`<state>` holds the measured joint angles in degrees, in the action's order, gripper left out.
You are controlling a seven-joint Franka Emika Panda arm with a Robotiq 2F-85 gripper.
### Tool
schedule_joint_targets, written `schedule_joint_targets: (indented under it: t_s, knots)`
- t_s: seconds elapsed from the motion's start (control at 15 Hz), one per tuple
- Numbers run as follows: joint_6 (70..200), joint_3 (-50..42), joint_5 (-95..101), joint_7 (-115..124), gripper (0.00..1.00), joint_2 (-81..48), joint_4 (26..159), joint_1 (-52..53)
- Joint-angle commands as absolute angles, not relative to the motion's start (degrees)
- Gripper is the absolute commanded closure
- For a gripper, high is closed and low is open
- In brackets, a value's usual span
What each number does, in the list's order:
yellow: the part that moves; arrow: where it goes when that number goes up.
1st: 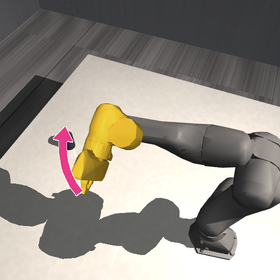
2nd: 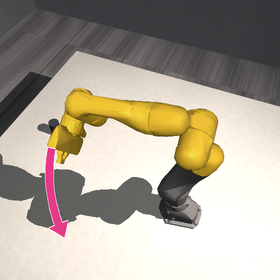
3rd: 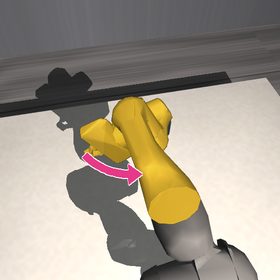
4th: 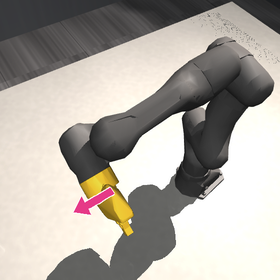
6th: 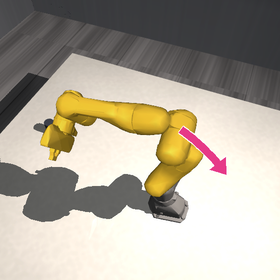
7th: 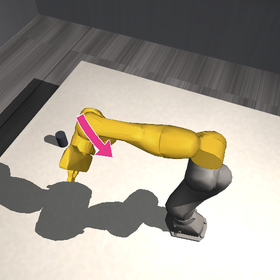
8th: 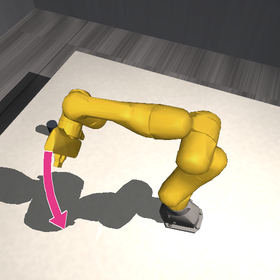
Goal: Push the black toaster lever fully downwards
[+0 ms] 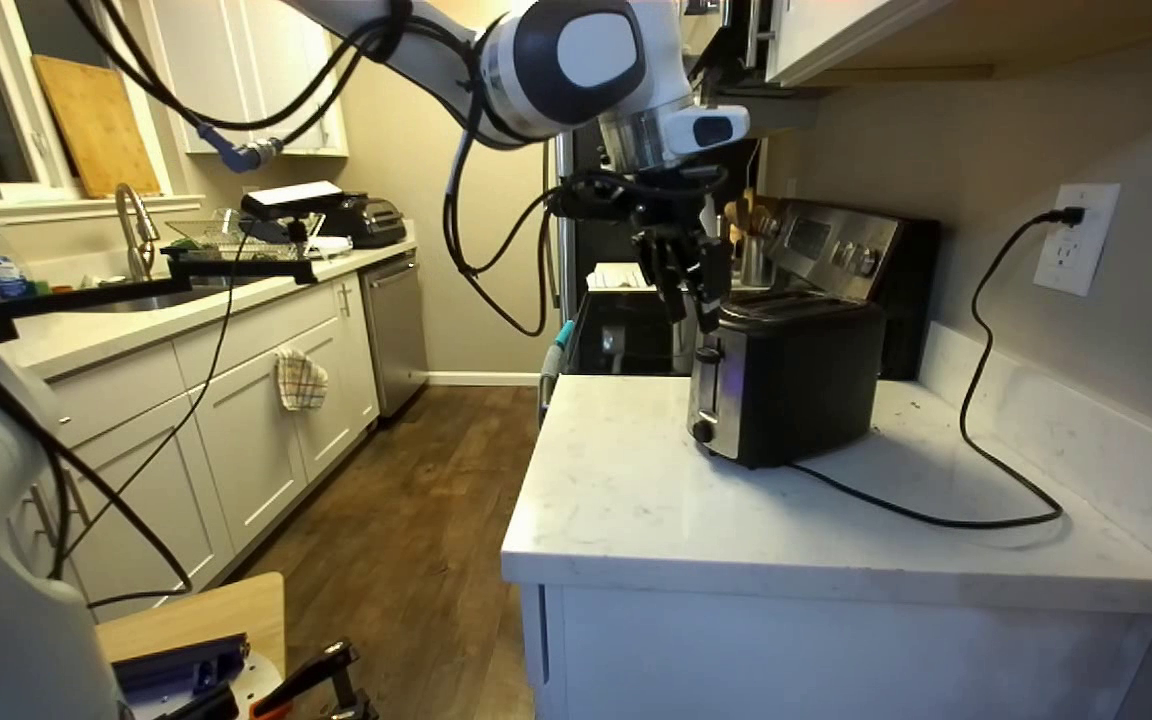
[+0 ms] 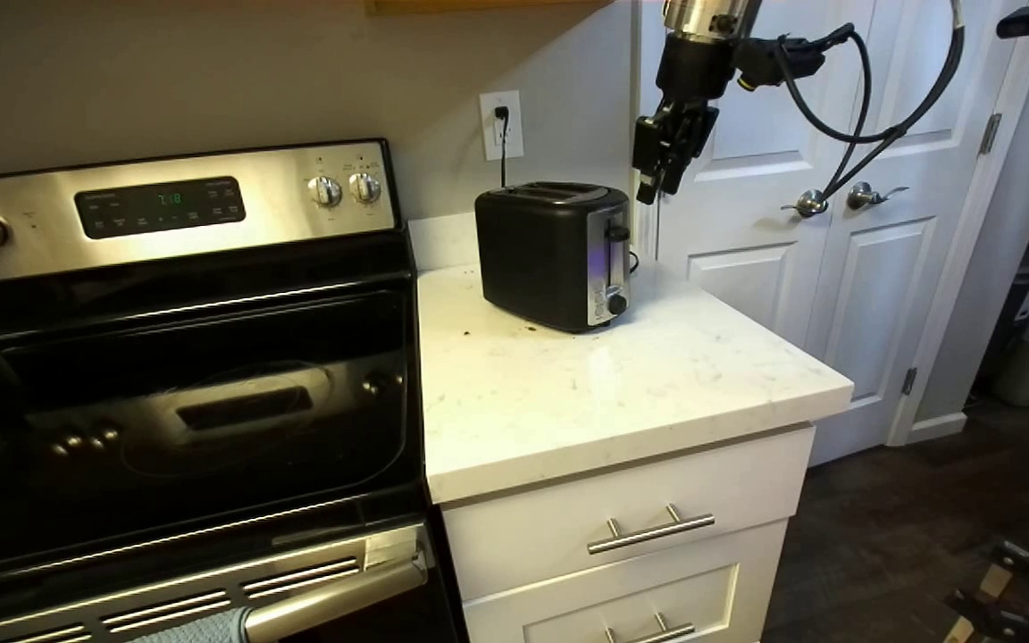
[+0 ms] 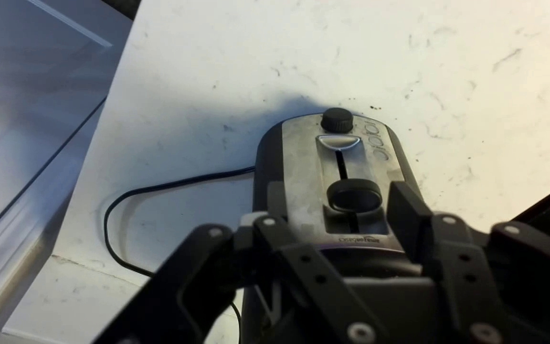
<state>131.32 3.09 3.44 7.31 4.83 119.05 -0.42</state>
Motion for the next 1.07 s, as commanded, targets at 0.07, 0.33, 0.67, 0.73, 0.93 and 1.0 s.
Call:
schedule_joint_targets:
  t_s: [0.07,0.33,0.67,0.73,0.93,1.0]
  knots:
    - [132.0,3.0,5.0,10.1,0.8,1.1,115.1,0.6]
    - [132.8,2.9,5.1,10.2,0.99,-0.1,114.4,1.2]
    - [136.5,2.7,6.2,11.4,1.0,-0.6,115.7,1.5]
    - [136.7,2.7,6.6,11.8,1.0,-0.8,115.7,1.4]
    - [137.7,2.5,8.0,13.5,1.0,-1.1,116.3,1.4]
    - [138.4,2.5,8.4,13.7,1.0,-0.7,117.0,1.5]
